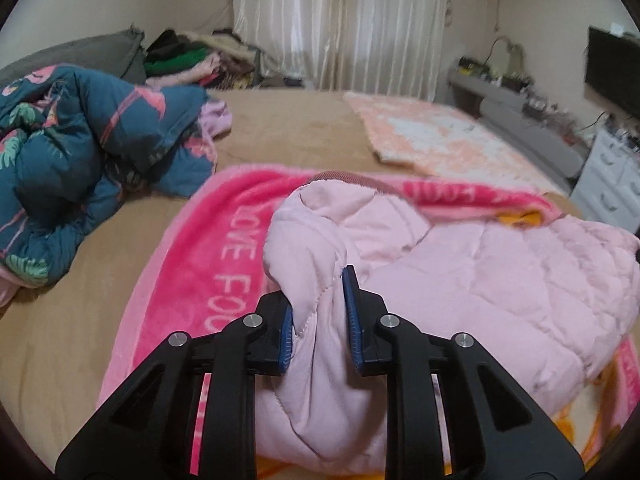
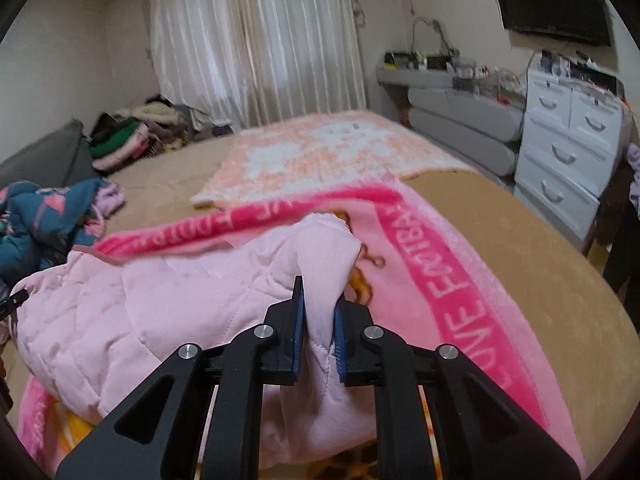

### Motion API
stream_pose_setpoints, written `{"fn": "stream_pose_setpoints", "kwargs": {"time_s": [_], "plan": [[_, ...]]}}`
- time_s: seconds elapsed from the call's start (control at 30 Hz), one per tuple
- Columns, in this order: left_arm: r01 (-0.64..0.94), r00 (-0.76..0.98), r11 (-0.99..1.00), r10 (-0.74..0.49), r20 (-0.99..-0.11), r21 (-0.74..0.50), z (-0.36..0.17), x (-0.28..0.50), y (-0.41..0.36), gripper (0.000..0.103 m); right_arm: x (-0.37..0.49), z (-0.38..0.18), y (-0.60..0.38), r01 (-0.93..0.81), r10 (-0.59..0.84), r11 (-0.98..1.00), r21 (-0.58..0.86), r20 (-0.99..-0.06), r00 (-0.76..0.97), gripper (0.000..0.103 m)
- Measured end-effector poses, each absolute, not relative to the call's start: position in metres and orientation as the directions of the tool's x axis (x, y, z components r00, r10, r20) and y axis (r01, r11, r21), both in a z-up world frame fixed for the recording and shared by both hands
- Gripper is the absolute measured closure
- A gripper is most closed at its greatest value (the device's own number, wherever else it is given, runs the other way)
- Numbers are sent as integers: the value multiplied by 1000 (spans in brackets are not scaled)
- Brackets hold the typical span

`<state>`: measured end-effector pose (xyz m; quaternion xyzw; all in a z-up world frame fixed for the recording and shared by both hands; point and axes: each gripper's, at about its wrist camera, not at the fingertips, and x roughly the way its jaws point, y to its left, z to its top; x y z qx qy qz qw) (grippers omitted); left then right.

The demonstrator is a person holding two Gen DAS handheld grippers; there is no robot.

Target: Fold large clothes

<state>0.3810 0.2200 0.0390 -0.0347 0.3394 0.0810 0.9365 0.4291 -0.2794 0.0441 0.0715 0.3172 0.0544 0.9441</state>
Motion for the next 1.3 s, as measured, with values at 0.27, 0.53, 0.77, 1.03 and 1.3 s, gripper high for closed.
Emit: {"fn": "stream_pose_setpoints", "kwargs": {"time_s": [0.27, 0.53, 0.77, 1.03, 1.3], "plan": [[-209, 679, 977, 165, -715, 27, -8, 390, 219, 87, 450, -19, -282, -10, 144, 982, 190, -708, 691, 91], [-224, 655, 974, 181, -734, 41, -13, 386, 217, 82, 444, -33, -266, -5, 47, 998, 59, -743, 668, 82], [-277, 634, 958, 238, -736, 71, -1, 367, 224, 41, 407, 2, -283, -23, 93, 993, 114, -666, 740, 17], [-316, 687, 945, 167, -707, -83, 38, 316, 232, 9, 339, 57, -303, -64, 149, 982, 175, -536, 831, 4], [-311, 747, 948, 201, -634, -66, 77, 256, 211, 9, 289, 85, -314, -77, 178, 971, 225, -474, 863, 4]]}}
